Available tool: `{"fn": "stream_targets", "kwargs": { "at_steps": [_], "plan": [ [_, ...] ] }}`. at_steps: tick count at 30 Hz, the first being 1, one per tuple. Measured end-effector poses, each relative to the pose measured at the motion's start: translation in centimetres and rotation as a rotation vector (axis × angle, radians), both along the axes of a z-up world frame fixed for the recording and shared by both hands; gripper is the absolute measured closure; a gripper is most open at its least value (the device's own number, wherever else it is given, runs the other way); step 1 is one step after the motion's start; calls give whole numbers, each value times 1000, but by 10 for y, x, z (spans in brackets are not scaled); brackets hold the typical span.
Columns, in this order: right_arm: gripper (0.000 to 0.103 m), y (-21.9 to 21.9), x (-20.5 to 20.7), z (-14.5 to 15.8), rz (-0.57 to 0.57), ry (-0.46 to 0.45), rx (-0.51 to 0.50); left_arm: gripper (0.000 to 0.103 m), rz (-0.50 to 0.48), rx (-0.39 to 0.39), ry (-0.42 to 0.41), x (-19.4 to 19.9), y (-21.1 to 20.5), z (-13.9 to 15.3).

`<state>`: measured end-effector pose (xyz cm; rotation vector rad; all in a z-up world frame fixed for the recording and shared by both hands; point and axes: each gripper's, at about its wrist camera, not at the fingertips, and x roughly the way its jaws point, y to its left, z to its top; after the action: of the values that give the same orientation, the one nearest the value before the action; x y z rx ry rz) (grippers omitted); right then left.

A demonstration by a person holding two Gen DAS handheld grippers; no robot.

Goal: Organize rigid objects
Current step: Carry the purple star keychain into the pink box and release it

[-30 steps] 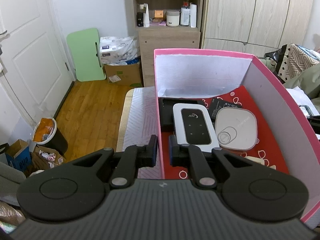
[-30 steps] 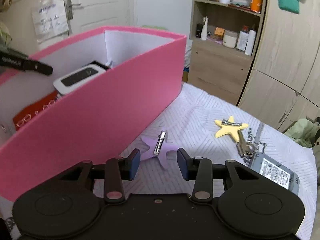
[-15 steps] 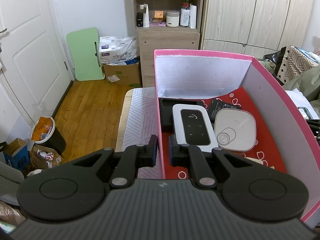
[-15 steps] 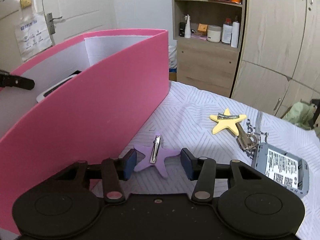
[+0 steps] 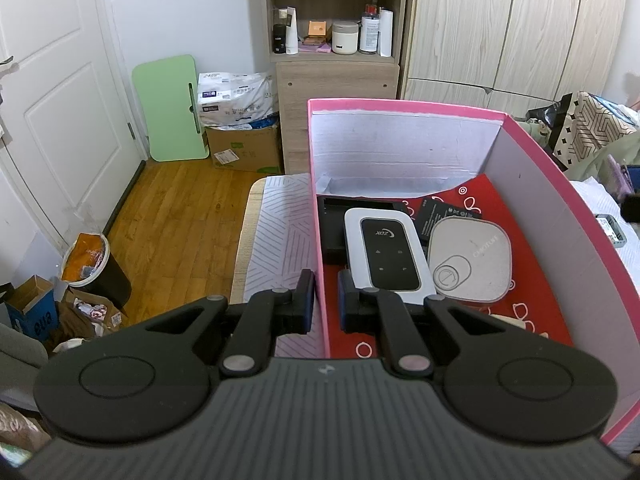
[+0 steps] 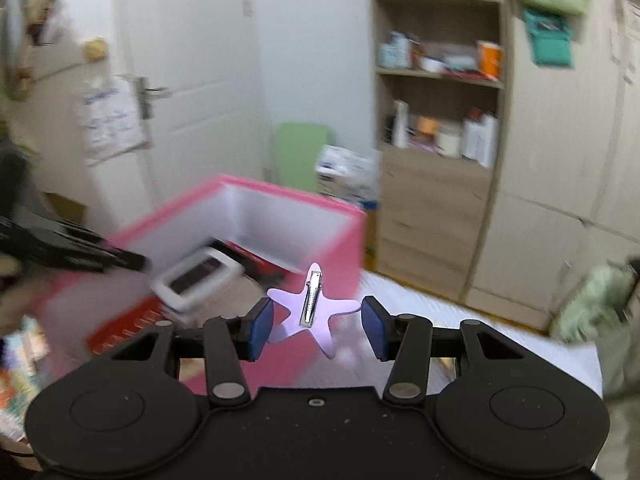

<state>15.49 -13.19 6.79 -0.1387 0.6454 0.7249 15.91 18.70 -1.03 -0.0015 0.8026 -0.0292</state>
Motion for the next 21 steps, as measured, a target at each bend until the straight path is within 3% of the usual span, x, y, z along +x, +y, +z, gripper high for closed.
{"fn": "stream_targets", "kwargs": {
  "at_steps": [3,8,16,21],
  "plan": [
    [49,30,11,9,125,123,-6,93,1,-1,0,0,0,0],
    [49,88,20,-5,291,317,-63,93,1,0,0,0,0,0],
    [49,146,35,-50,344,397,-249,93,0,16,-2,0,-2,-1],
    [44,128,43,-37,294,353,-203,93,-2,19,2,0,-3,-1]
  ]
}}
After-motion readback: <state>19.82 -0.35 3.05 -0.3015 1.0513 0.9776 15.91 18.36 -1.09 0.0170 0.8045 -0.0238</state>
